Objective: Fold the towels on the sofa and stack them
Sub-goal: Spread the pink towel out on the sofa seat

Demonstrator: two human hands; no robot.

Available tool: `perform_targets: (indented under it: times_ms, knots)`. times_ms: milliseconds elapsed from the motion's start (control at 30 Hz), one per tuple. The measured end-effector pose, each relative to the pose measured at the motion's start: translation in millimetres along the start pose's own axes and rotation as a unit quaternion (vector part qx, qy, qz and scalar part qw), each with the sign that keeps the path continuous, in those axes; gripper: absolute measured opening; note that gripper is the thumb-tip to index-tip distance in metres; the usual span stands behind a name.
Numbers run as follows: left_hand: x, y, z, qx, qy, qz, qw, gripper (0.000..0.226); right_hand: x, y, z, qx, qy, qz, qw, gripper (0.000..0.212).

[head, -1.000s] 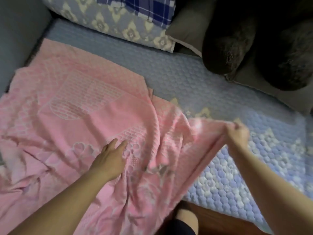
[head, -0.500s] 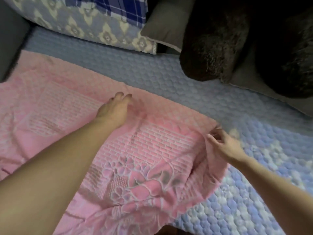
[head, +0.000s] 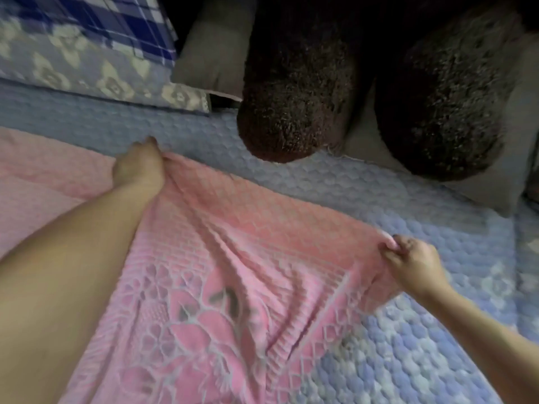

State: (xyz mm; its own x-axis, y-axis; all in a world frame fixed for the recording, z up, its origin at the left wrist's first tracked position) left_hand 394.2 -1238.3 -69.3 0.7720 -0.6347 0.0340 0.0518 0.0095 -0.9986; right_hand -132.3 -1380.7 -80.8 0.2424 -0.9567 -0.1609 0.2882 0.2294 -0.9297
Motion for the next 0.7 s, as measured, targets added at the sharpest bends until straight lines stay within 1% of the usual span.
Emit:
perform_targets:
  times_ms: [33, 67, 100, 133, 167, 200, 267, 333, 400, 467, 500, 533, 567, 633, 700]
  knots:
    - [24, -12, 9, -0.028, -0.057, -0.029, 0.998, 0.033, 21, -10, 4, 0.003, 0.015, -0.033, 0.999, 0.04]
    - [39, -20, 13, -0.053, -0.102, -0.021, 0.993, 0.04, 40, -14, 8, 0.011, 0.033, -0.051, 0.998, 0.042]
    - [48, -13, 9, -0.06, -0.112, 0.013, 0.992, 0.054, 55, -15, 8, 0.021, 0.056, -0.051, 0.997, 0.042]
    - [44, -4, -5, -0.045, -0.092, 0.057, 0.993, 0.07, 66, -12, 6, 0.033, 0.073, -0.04, 0.996, 0.042]
    - [30, 7, -20, -0.028, -0.05, 0.083, 0.995, 0.083, 73, -9, 5, 0.045, 0.079, -0.029, 0.995, 0.04]
    - [6, 15, -37, -0.03, -0.005, 0.092, 0.995, 0.089, 74, -3, 3, 0.06, 0.083, -0.011, 0.995, 0.035]
    - [-73, 30, -66, -0.091, 0.06, 0.104, 0.989, 0.088, 60, 17, -7, 0.089, 0.11, 0.047, 0.989, 0.026]
    - [-173, 34, -84, -0.132, 0.092, 0.141, 0.977, 0.084, 32, 32, -23, 0.073, 0.136, 0.097, 0.983, 0.031]
    - [-259, 41, -91, -0.118, 0.116, 0.183, 0.969, 0.079, 6, 33, -39, 0.063, 0.154, 0.103, 0.981, 0.037]
    - [-309, 56, -76, -0.084, 0.107, 0.196, 0.971, 0.076, -18, 31, -49, 0.086, 0.165, 0.122, 0.975, 0.033]
    - [-322, 61, -67, -0.072, 0.091, 0.206, 0.972, 0.076, -27, 29, -50, 0.105, 0.162, 0.132, 0.972, 0.032]
    - [-330, 67, -59, -0.062, 0.082, 0.222, 0.97, 0.077, -32, 26, -52, 0.12, 0.156, 0.126, 0.972, 0.033]
    - [-333, 69, -55, -0.058, 0.083, 0.228, 0.968, 0.079, -31, 18, -55, 0.127, 0.156, 0.1, 0.975, 0.035]
    - [-331, 70, -55, -0.066, 0.1, 0.221, 0.968, 0.08, -15, -3, -67, 0.113, 0.157, 0.01, 0.981, 0.033]
    - [-319, 73, -55, -0.081, 0.096, 0.221, 0.967, 0.079, 14, -33, -79, 0.028, 0.147, -0.067, 0.986, 0.018]
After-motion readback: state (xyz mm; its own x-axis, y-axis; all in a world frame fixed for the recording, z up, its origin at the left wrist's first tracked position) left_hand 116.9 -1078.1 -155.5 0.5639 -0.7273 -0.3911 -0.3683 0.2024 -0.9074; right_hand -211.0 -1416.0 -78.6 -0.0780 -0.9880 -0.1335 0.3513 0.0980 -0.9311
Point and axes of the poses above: each hand's wrist, its own x-axis towards the middle knuckle, its own y-axis out of the palm, z = x × y, the point moved 8 cm from there along x, towards the middle knuckle, and after that the axes turned 15 degrees about -z, right-handed, at the moved point
